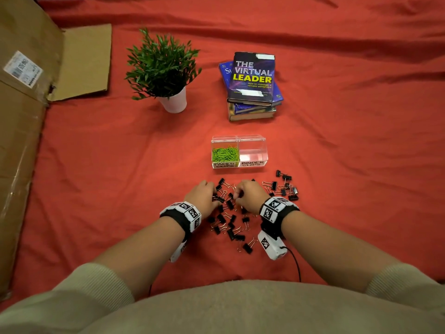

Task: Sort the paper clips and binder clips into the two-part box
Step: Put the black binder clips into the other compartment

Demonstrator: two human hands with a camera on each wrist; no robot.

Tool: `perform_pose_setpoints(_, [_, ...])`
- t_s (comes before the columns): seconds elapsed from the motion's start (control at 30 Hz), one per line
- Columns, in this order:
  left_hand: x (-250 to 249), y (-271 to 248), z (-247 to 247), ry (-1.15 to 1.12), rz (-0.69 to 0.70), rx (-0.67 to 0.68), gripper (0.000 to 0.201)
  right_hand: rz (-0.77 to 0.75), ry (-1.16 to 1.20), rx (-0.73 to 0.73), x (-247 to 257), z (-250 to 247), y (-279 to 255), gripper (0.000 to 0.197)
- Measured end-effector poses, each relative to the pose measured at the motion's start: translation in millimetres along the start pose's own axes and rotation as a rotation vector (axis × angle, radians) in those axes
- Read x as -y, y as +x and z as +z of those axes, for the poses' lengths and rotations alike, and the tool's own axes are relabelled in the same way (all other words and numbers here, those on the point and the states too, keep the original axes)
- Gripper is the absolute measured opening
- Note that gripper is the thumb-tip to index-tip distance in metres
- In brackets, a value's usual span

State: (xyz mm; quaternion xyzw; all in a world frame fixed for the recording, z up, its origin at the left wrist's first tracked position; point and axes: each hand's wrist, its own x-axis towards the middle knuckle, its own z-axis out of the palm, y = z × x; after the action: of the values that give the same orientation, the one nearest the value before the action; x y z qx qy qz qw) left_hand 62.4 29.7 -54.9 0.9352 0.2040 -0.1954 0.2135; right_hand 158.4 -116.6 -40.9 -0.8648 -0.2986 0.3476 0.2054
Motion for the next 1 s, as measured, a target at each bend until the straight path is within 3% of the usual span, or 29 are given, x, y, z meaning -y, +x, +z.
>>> perform_pose_setpoints(0.17, [-3.3, 1.1, 3.2, -0.066, 0.003, 0.02, 0.021, 0.128, 0.312, -0.012, 2.8, -31.3, 1.0, 0.005])
perform_pose_setpoints(0.33, [-2.5, -0.3, 5.4, -0.057, 0.021, 0.024, 0.02, 0.09, 0.441, -0.17, 9.6, -90.9, 18.4, 0.002])
perform_pose_setpoints(0.43, [-2.1, -1.8, 5.4, -0.028, 0.037, 0.031, 0.02, 0.047, 0.479, -0.283, 9.8, -111.7, 36.3, 0.02])
perform_pose_setpoints(0.5, [-2.0, -3.4, 3.4, -0.031, 0.045, 0.038, 0.022, 0.031, 0.469, -0.324, 9.4, -114.4, 45.0, 0.021])
perform_pose_setpoints(0.7, [-0.2, -8.2, -1.8, 0.012, 0.103, 0.105, 0.04, -0.002, 0.16, -0.265, 2.5, -99.0, 52.5, 0.014])
perform_pose_setpoints(0.83, [-0.5, -5.3, -3.9, 0.061, 0.12, 0.115, 0.038, -0.163, -0.101, -0.327, 0.8, -84.2, 33.8, 0.007])
perform_pose_setpoints(0.93, [-2.1, -3.2, -4.9, 0.059, 0.117, 0.117, 0.037, -0.166, -0.31, -0.106, -6.2, -52.2, 17.0, 0.014])
perform_pose_setpoints(1.0, [-1.9, -1.8, -5.6, 0.048, 0.121, 0.123, 0.037, -0.124, -0.44, 0.022, -15.2, -33.0, 10.0, 0.031])
